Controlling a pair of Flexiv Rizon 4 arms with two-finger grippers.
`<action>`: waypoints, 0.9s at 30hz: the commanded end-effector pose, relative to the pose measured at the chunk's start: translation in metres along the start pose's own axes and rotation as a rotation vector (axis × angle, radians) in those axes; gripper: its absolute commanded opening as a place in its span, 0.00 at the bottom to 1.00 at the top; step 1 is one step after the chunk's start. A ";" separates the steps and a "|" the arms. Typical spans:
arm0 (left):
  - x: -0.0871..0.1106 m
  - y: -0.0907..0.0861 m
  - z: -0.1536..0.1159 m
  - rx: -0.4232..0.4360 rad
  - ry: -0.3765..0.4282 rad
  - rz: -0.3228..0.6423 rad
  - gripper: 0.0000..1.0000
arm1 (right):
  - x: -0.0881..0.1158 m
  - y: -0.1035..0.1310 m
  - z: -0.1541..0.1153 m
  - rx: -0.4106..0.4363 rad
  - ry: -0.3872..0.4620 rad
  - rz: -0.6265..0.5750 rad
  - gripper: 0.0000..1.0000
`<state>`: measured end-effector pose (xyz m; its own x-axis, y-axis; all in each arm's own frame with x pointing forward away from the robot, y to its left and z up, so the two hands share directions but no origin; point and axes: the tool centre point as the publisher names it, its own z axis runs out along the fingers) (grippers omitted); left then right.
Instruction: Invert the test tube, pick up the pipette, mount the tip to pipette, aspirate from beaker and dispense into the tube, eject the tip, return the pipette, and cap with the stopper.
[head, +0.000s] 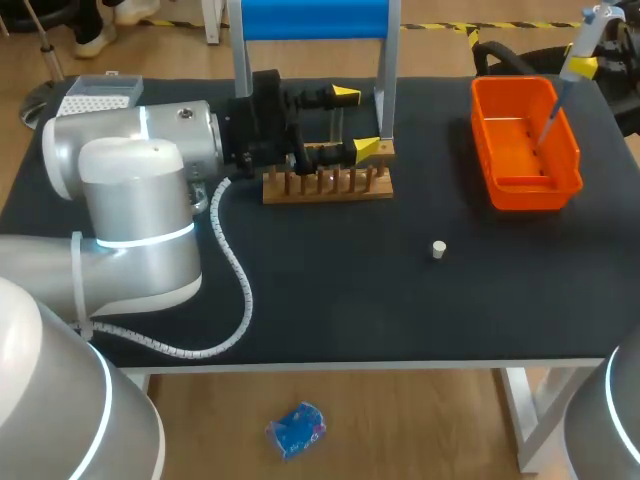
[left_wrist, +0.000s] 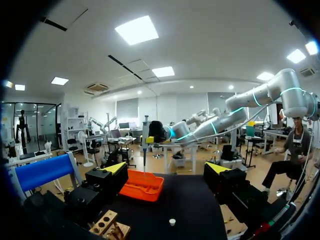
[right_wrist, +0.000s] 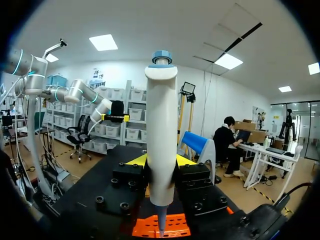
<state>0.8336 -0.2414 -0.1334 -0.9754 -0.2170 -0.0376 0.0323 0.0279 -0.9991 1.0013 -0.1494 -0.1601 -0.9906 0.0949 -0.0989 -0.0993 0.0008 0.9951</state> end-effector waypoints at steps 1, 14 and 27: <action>0.001 0.001 0.001 0.002 -0.005 0.001 1.00 | -0.002 -0.001 -0.002 0.000 0.008 -0.001 0.00; -0.020 -0.047 0.051 -0.161 -0.007 0.147 1.00 | -0.002 -0.001 -0.002 0.000 0.008 -0.001 0.00; -0.060 -0.067 0.159 -0.234 0.030 0.097 1.00 | -0.002 -0.001 -0.002 0.000 0.008 -0.001 0.00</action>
<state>0.8987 -0.3220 -0.0690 -0.9745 -0.1817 -0.1319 0.1018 0.1661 -0.9808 1.0016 -0.1497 -0.1602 -0.9908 0.0930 -0.0988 -0.0992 0.0004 0.9951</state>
